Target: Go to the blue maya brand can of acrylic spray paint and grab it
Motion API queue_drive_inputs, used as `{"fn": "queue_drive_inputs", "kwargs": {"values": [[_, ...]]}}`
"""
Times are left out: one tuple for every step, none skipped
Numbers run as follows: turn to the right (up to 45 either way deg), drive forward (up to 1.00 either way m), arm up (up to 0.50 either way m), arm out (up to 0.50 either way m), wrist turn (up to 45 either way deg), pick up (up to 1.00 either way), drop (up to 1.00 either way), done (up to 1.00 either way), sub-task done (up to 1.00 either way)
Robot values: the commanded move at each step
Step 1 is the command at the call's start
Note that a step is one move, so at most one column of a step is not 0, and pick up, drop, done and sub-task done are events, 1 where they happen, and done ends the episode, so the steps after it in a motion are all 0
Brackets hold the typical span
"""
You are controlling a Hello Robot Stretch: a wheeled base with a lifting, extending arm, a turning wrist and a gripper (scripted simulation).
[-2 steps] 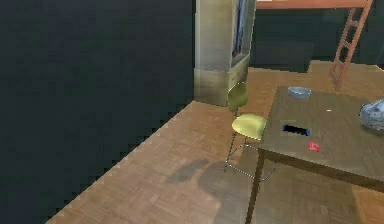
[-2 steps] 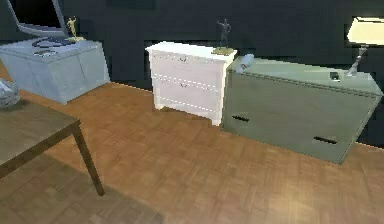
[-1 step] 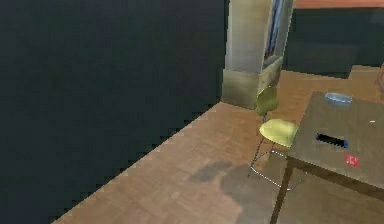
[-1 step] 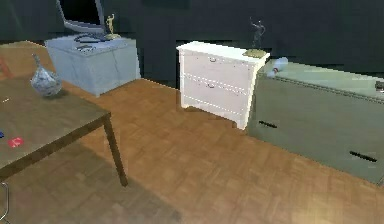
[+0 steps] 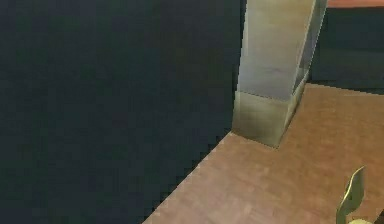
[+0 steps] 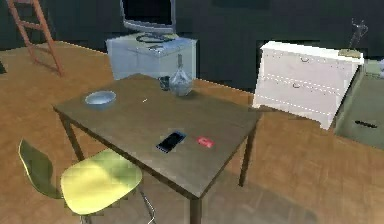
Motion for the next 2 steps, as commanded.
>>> {"fn": "queue_drive_inputs", "kwargs": {"values": [[-18.0,0.0,0.0,0.0,0.0,0.0,0.0,0.0,0.0],[0.0,0.15,0.0,0.0,0.0,0.0,0.0,0.0,0.0]]}}
